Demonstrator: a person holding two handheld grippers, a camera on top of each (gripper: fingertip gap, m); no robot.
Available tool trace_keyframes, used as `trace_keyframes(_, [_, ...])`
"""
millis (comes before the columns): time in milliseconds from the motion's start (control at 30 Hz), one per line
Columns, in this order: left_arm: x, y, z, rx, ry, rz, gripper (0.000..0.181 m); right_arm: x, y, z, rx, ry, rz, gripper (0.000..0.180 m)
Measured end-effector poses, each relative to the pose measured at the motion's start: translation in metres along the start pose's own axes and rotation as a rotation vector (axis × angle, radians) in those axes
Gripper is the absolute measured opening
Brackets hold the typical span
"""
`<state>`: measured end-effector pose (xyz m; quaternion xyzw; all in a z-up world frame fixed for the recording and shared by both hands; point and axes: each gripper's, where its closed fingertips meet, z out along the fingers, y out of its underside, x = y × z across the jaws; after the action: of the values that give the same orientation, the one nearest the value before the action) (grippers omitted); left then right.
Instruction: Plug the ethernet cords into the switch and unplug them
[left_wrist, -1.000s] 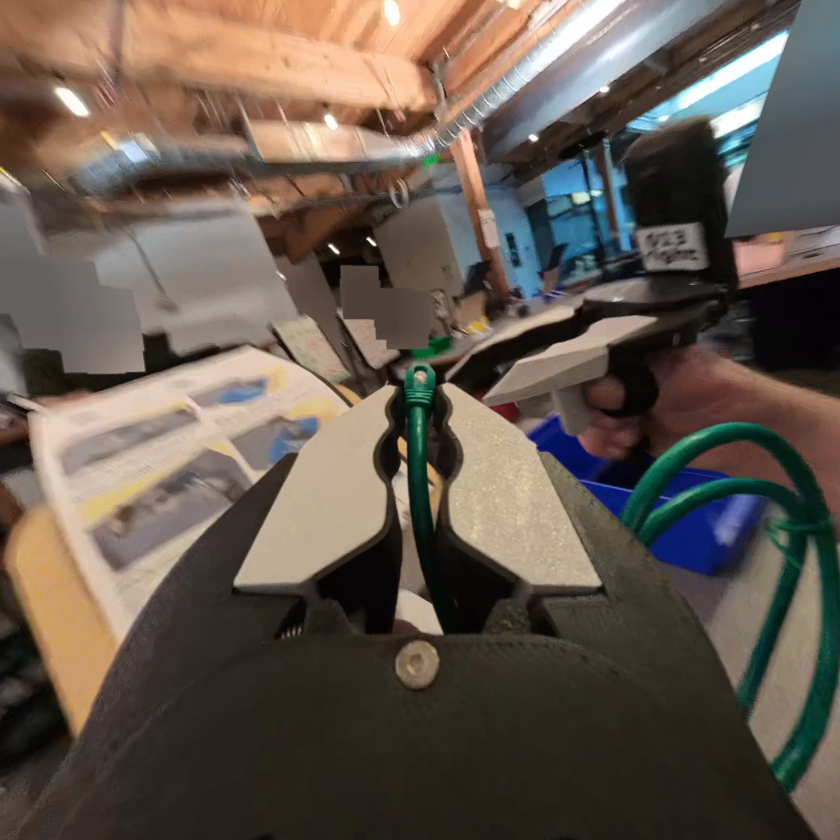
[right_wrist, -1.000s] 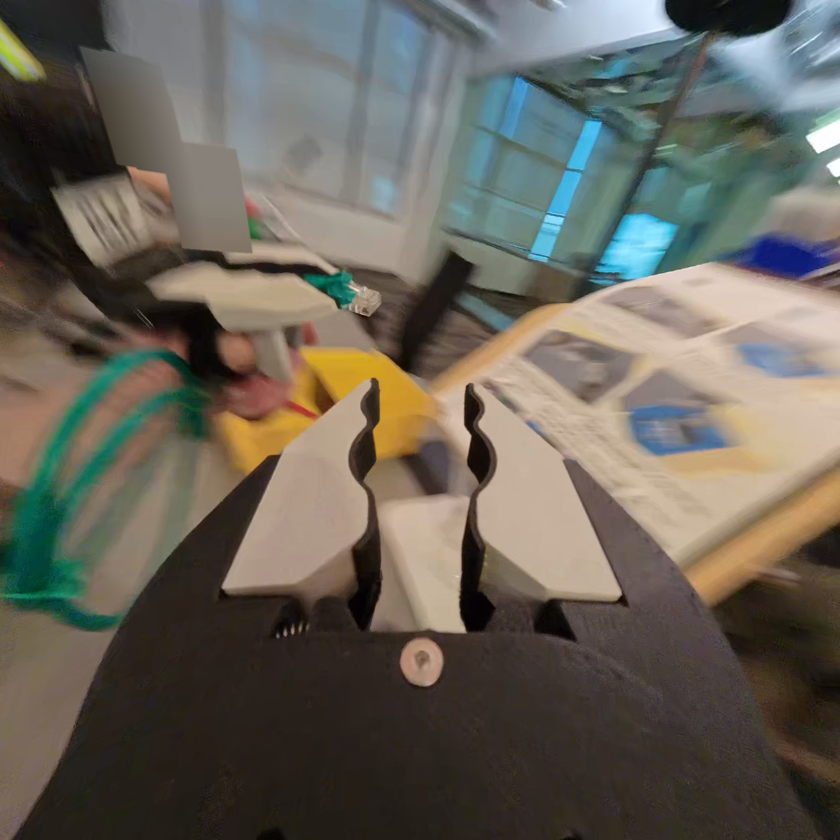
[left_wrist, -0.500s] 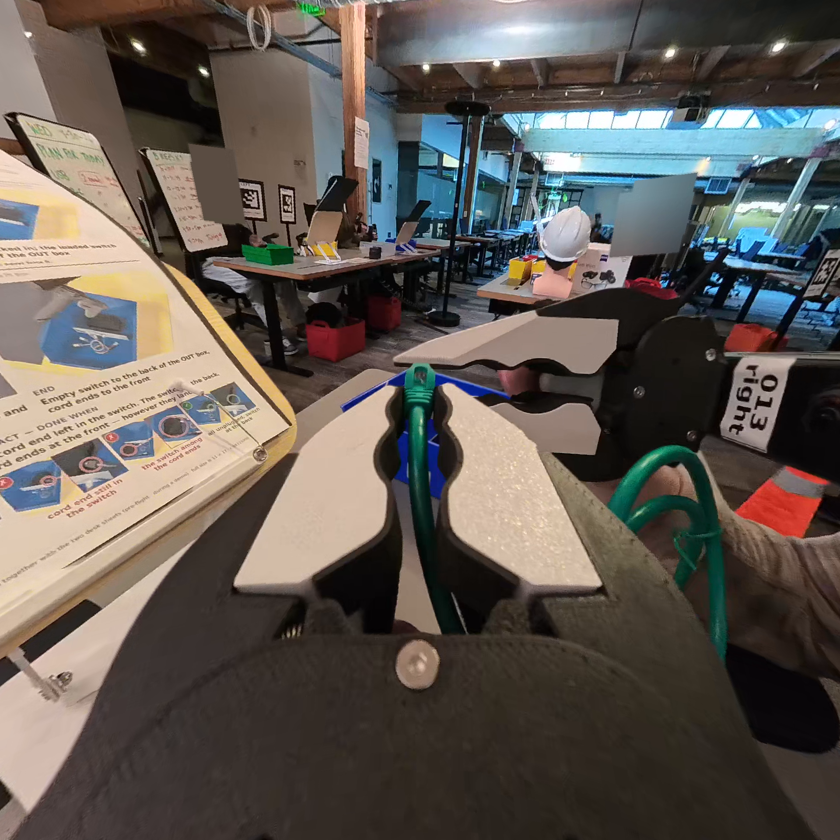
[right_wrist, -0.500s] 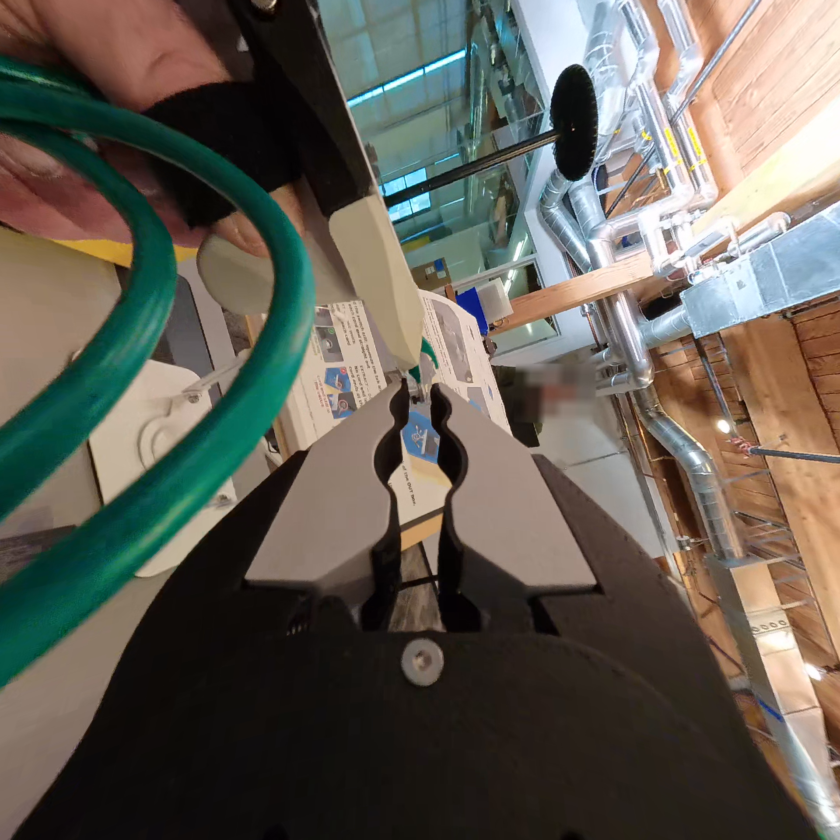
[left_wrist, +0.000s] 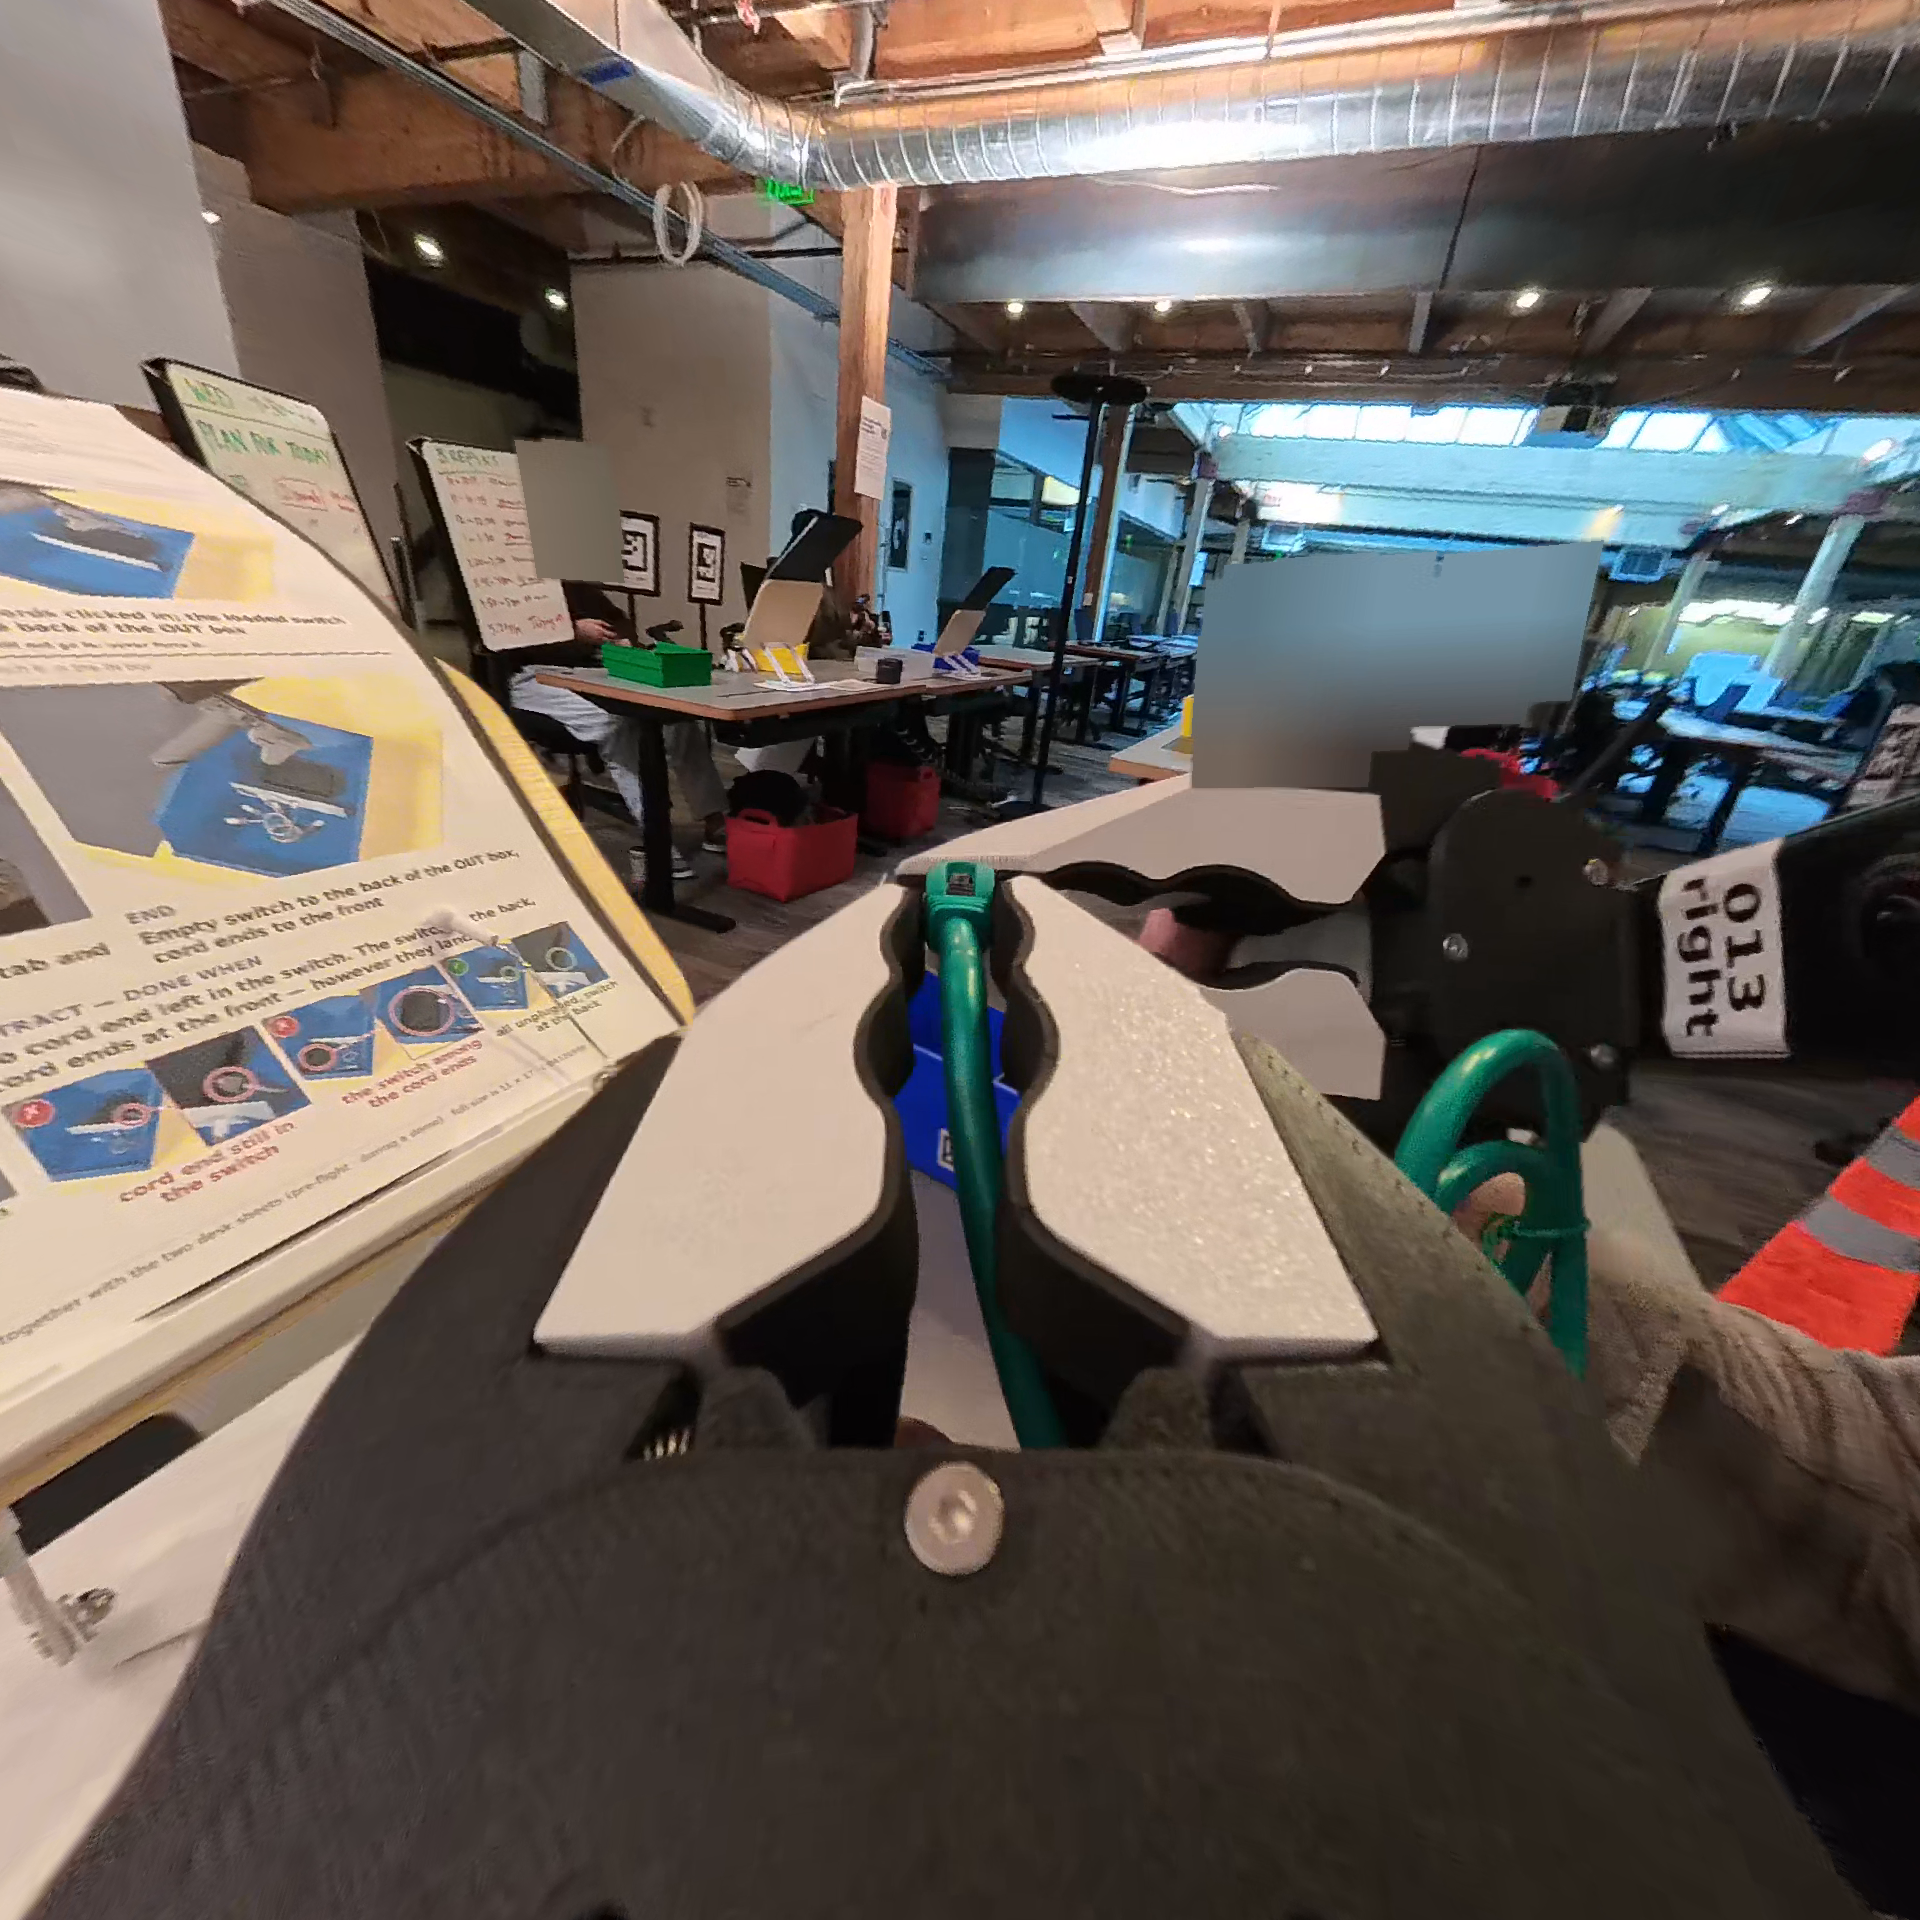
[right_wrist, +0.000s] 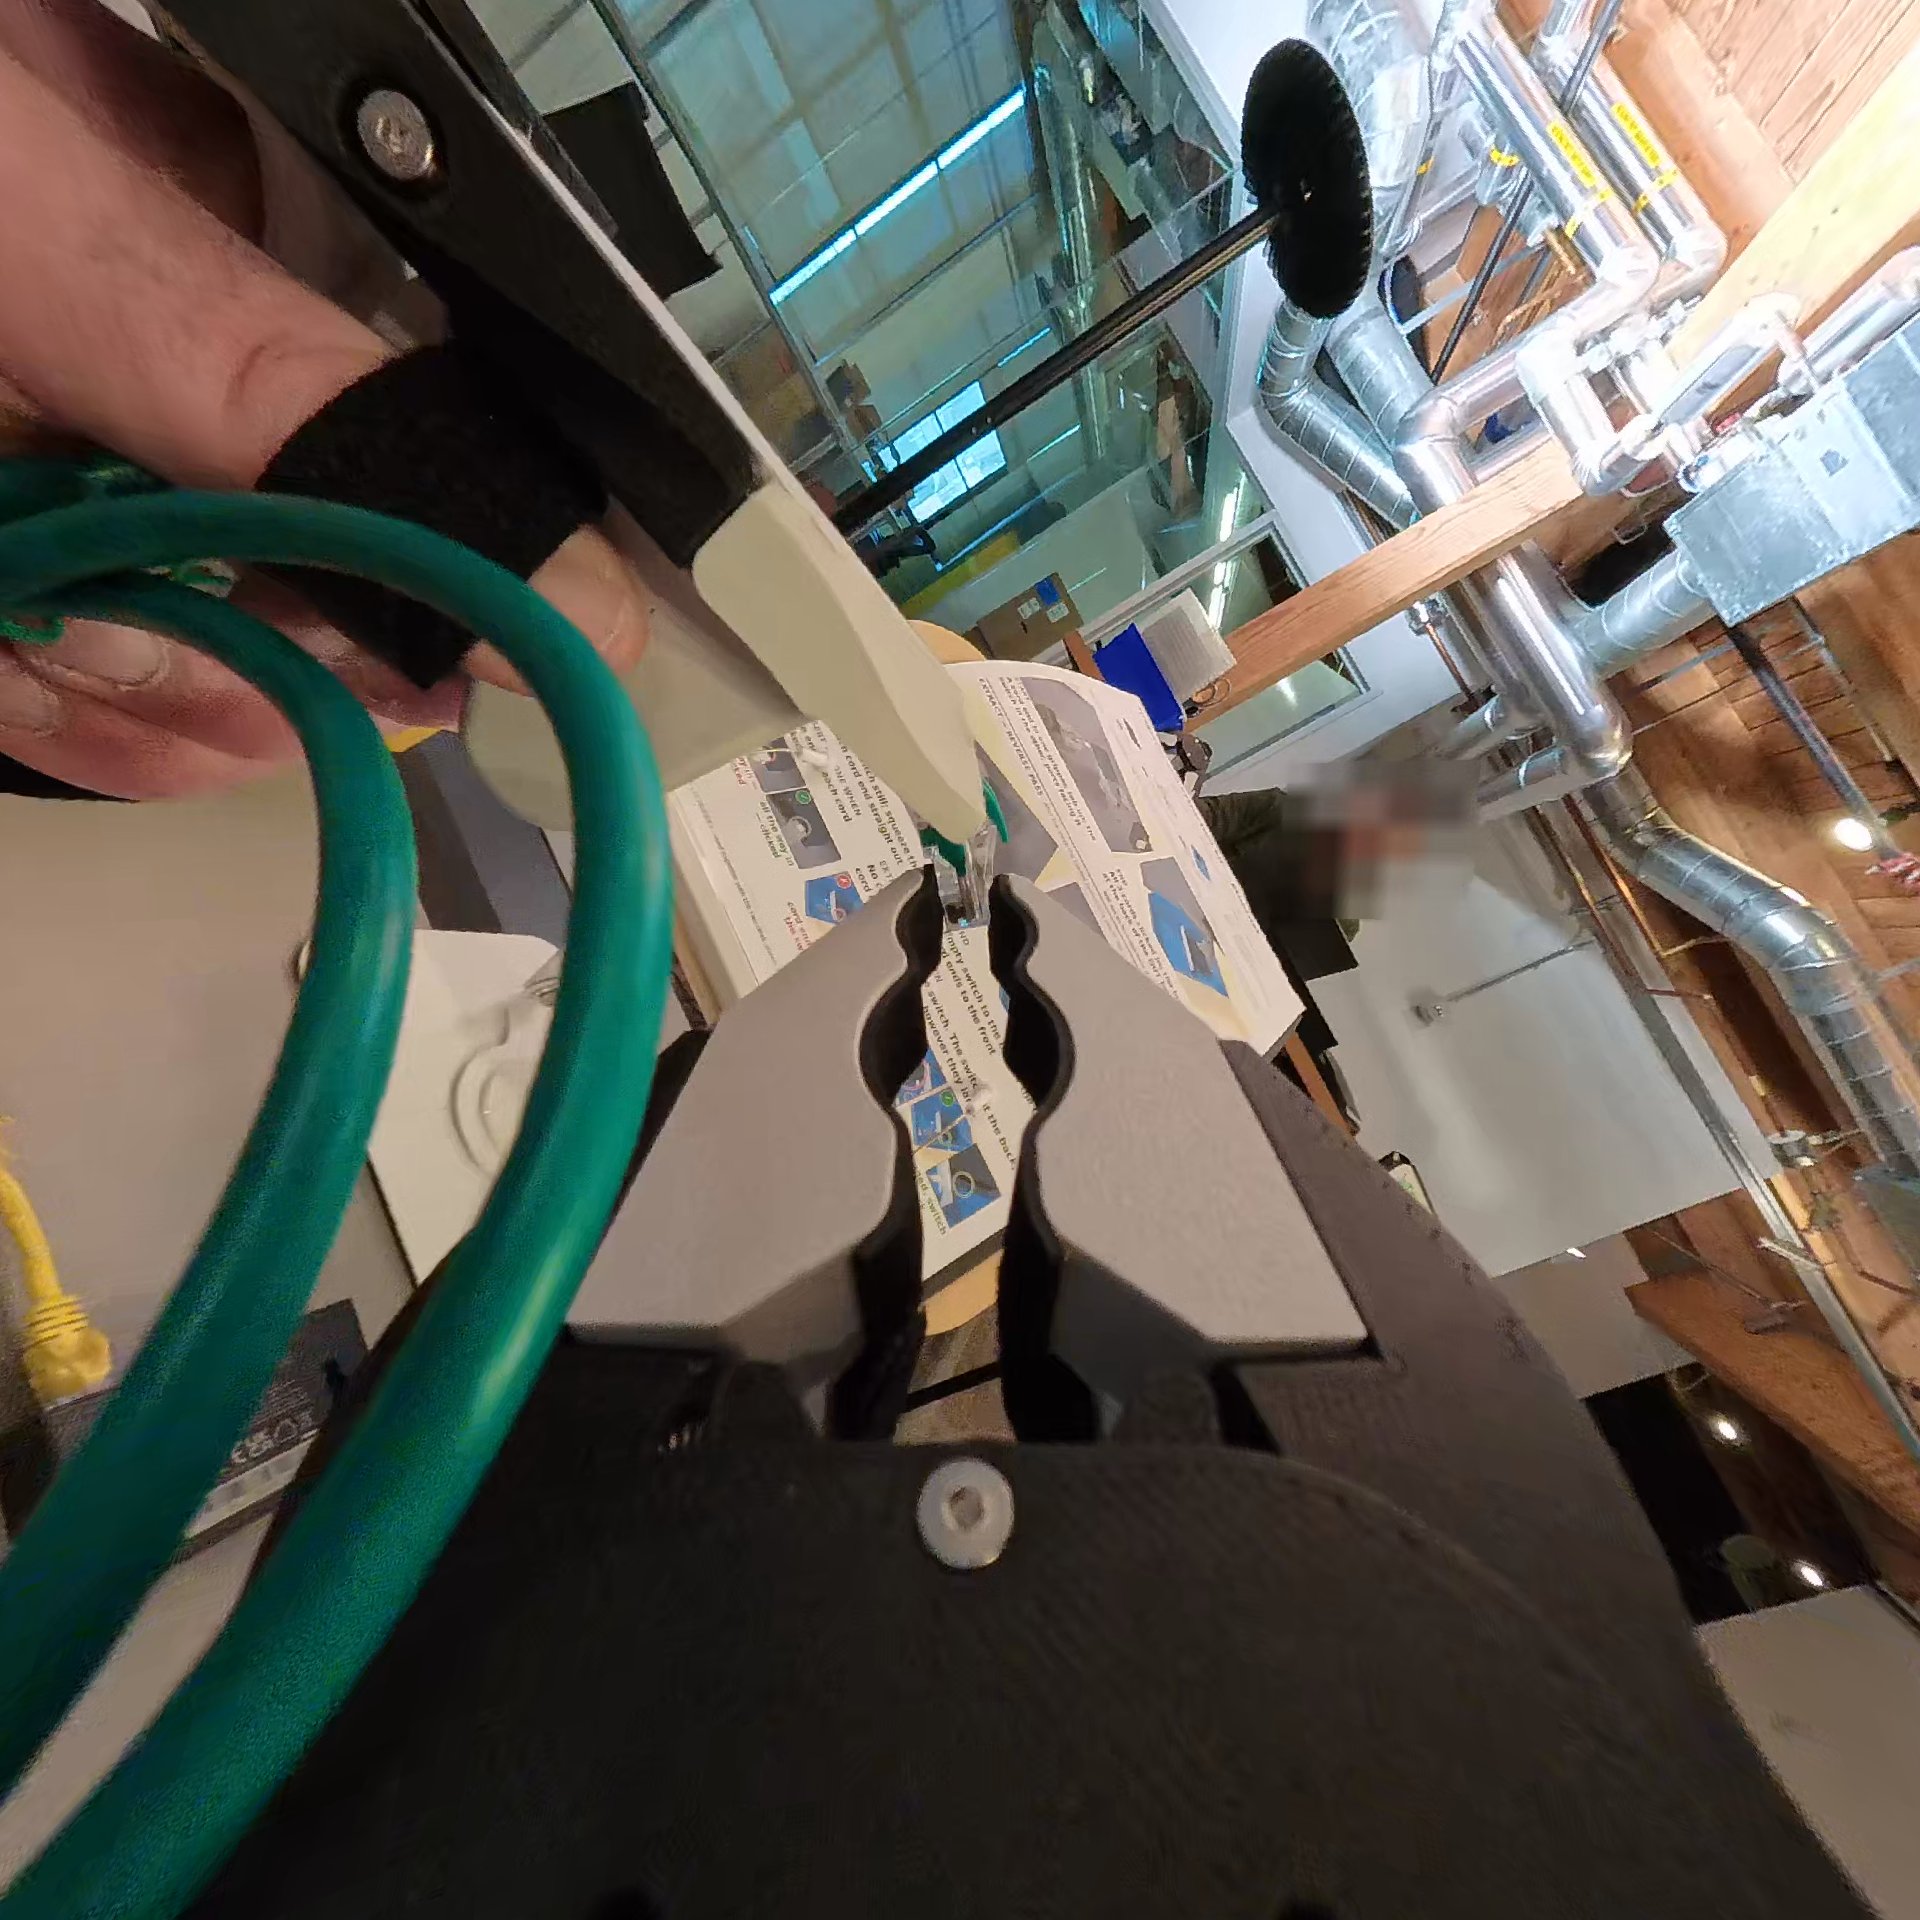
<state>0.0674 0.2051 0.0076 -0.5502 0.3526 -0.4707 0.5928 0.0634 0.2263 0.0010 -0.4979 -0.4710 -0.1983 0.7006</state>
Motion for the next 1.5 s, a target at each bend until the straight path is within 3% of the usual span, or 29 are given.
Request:
trace_keyframes(633, [-0.003, 0.007, 0.000, -0.076, -0.006, 0.035, 0.012, -0.004, 0.003, -0.001, -0.054, -0.061, 0.017, 0.006])
trace_keyframes(800, [-0.012, 0.011, 0.004, -0.069, -0.122, 0.099, 0.012, -0.004, 0.013, 0.005, -0.065, -0.071, 0.066, 0.008])
trace_keyframes(900, [-0.027, 0.017, 0.004, -0.087, -0.207, 0.125, 0.012, -0.002, 0.029, 0.009, -0.107, -0.065, 0.083, 0.018])
trace_keyframes(1133, [-0.077, 0.034, -0.009, -0.206, -0.495, 0.321, 0.013, 0.000, 0.054, 0.015, -0.202, -0.048, 0.098, 0.011])
trace_keyframes(1500, [-0.109, 0.023, -0.033, -0.216, -0.647, 0.409, 0.013, 0.009, 0.052, 0.021, -0.258, -0.044, 0.101, 0.010])
